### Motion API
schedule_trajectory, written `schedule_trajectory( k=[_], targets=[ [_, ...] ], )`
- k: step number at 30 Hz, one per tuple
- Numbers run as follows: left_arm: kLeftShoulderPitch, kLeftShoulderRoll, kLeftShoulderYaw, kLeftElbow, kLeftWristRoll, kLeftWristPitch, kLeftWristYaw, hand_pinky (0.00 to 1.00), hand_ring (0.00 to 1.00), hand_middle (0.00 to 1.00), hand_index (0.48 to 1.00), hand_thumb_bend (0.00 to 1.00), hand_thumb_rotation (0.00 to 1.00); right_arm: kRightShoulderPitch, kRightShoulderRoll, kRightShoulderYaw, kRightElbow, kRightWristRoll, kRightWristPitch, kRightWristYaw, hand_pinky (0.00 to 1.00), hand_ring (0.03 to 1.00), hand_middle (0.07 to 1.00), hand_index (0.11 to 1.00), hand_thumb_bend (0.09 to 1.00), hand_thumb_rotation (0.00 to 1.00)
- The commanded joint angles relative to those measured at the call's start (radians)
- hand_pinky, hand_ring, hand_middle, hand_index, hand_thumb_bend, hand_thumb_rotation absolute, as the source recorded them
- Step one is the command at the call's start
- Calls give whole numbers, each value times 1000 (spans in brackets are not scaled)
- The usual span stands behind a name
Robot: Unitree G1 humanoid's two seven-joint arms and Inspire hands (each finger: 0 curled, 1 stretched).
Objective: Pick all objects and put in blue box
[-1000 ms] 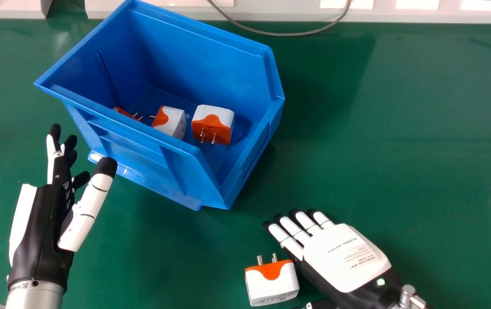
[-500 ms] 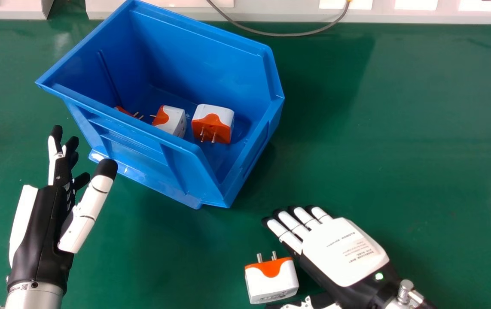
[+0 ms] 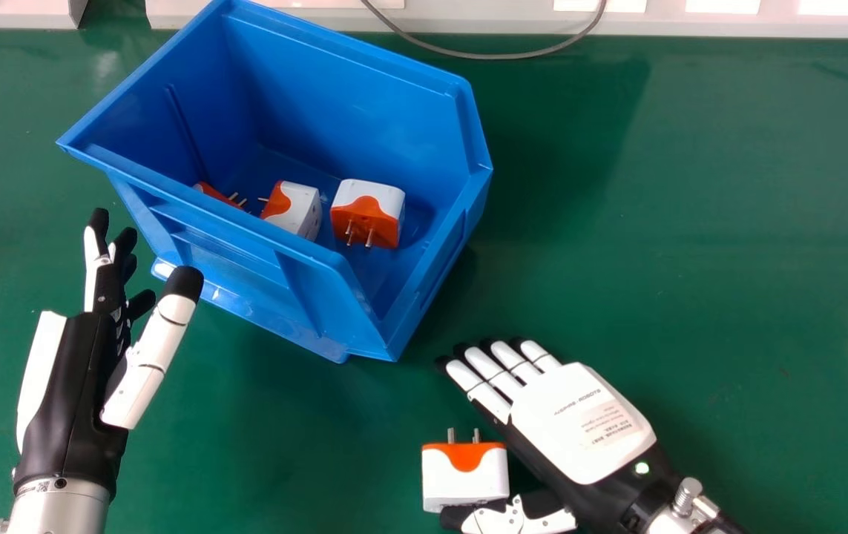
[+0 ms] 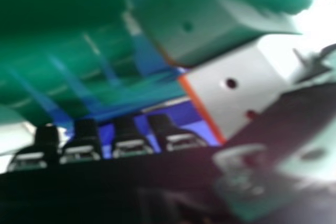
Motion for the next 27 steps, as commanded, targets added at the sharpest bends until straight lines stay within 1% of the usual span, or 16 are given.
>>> schedule_trajectory(
  k=[1, 3, 7, 11, 17, 21, 23, 24, 27],
  targets=[
    [-5, 5, 6, -4, -8, -10, 1, 932, 1000, 1000, 1000, 694, 855, -10, -5, -5, -8, 27, -7, 11, 64, 103, 171, 484, 499, 150],
    [-11, 4, 5, 2, -10, -9, 1, 932, 1000, 1000, 1000, 692, 855, -12, -9, -4, -12, 38, -1, 31, 44, 83, 153, 479, 500, 136],
    [-13, 2, 5, 0, -14, -5, -1, 932, 1000, 1000, 1000, 691, 854, -14, -12, 1, -20, 45, 18, 54, 37, 78, 149, 476, 500, 128],
    [-17, 4, 8, 9, -14, -9, -1, 932, 1000, 1000, 1000, 691, 854, -15, -16, 6, -36, 46, 42, 77, 35, 80, 151, 476, 499, 122],
    [-15, 3, 8, 2, -14, -5, -1, 932, 1000, 1000, 1000, 690, 854, -9, -19, 1, -56, 68, 58, 86, 40, 87, 161, 475, 499, 118],
    [-14, 5, 9, 2, -15, -6, -3, 932, 1000, 1000, 1000, 690, 855, 0, -15, -7, -66, 77, 68, 59, 51, 97, 173, 474, 499, 117],
    [-15, 5, 8, 1, -13, -5, -2, 933, 1000, 1000, 1000, 690, 856, 7, -12, -17, -77, 80, 79, 45, 53, 97, 173, 474, 499, 117],
    [-12, 4, 8, -2, -13, -5, -2, 933, 1000, 1000, 1000, 689, 856, 15, -11, -27, -92, 86, 89, 42, 53, 97, 172, 473, 499, 117],
    [-8, 4, 9, -4, -13, -7, -3, 933, 1000, 1000, 1000, 690, 856, 56, -11, -76, -163, 106, 126, 28, 53, 94, 168, 477, 498, 119]
  ],
)
